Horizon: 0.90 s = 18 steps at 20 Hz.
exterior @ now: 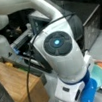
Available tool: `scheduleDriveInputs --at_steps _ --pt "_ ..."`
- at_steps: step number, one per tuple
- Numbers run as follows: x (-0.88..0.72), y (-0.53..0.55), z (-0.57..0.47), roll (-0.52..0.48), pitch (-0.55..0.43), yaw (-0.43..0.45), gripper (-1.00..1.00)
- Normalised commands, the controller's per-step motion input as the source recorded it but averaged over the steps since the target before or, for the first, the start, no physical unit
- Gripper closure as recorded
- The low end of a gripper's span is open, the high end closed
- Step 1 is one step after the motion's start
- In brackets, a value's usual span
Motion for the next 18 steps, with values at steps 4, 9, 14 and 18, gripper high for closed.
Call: scheduleDriveInputs --at_steps 4,9,14,18 --pt "-0.58 0.47 0.06 0.213 -0.049 -0.09 1.0" --pt "-0.9 0.46 -0.09 0.073 -0.139 -0.143 1.0" --pt "-0.99 0.35 -0.13 -0.003 -0.233 -0.182 1.0" --pt "-0.89 0.3 -0.16 -0.012 -0.32 -0.178 1.0"
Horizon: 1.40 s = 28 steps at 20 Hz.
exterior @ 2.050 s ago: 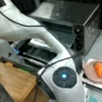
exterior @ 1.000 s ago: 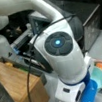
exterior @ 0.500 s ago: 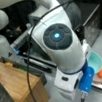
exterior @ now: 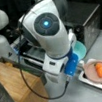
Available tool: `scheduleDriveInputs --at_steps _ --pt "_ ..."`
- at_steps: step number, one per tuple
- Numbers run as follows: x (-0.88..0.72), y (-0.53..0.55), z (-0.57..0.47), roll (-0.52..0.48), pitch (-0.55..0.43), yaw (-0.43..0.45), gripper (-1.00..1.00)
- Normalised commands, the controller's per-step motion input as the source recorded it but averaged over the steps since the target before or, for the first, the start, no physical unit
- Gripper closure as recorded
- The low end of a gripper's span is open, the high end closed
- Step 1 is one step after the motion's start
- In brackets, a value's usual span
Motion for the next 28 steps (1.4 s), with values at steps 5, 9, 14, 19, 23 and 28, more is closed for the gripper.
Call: scheduleDriveInputs --at_steps 5,9,14,19,23,28 --pt "-0.83 0.29 -0.15 -0.021 -0.328 -0.138 1.0" --pt "-0.77 0.3 -0.1 -0.002 -0.312 -0.085 1.0" --pt "-0.67 0.31 -0.14 0.029 -0.322 -0.063 1.0" --pt "-0.55 0.23 -0.15 0.026 -0.308 -0.066 1.0" --pt "-0.47 0.23 -0.08 -0.053 -0.242 -0.057 1.0" --pt "-0.24 0.27 -0.13 -0.078 -0.244 -0.044 1.0"
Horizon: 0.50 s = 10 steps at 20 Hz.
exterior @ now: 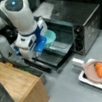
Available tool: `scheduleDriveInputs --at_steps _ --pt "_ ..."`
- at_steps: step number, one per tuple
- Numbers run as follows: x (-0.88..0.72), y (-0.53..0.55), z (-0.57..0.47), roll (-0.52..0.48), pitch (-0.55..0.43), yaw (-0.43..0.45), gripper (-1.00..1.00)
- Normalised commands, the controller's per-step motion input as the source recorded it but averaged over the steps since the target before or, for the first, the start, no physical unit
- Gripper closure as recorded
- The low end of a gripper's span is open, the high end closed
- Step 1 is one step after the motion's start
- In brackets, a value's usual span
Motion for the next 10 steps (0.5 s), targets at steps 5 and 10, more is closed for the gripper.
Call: scheduleDriveInputs --at_steps 5,10 --pt "-0.08 0.34 -0.15 0.004 -0.216 -0.061 1.0" --pt "-0.03 0.31 -0.11 0.048 -0.169 -0.137 1.0"
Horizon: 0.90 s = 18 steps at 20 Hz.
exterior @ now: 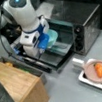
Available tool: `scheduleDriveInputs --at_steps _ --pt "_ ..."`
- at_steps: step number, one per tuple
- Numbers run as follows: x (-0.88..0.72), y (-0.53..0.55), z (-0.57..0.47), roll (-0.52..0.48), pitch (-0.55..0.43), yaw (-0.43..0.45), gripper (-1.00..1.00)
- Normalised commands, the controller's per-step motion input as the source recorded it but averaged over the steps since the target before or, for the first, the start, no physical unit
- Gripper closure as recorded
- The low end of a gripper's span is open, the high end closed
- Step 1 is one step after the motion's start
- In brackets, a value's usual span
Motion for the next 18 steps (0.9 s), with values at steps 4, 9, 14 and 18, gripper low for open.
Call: scheduleDriveInputs --at_steps 4,9,14,18 --pt "-0.04 0.27 -0.11 0.081 -0.134 -0.167 1.0" --pt "-0.06 0.25 -0.11 0.086 -0.112 -0.175 -1.0" --pt "-0.1 0.22 -0.09 0.098 -0.107 -0.165 -1.0" --pt "-0.11 0.13 -0.09 0.102 -0.117 -0.162 -1.0"
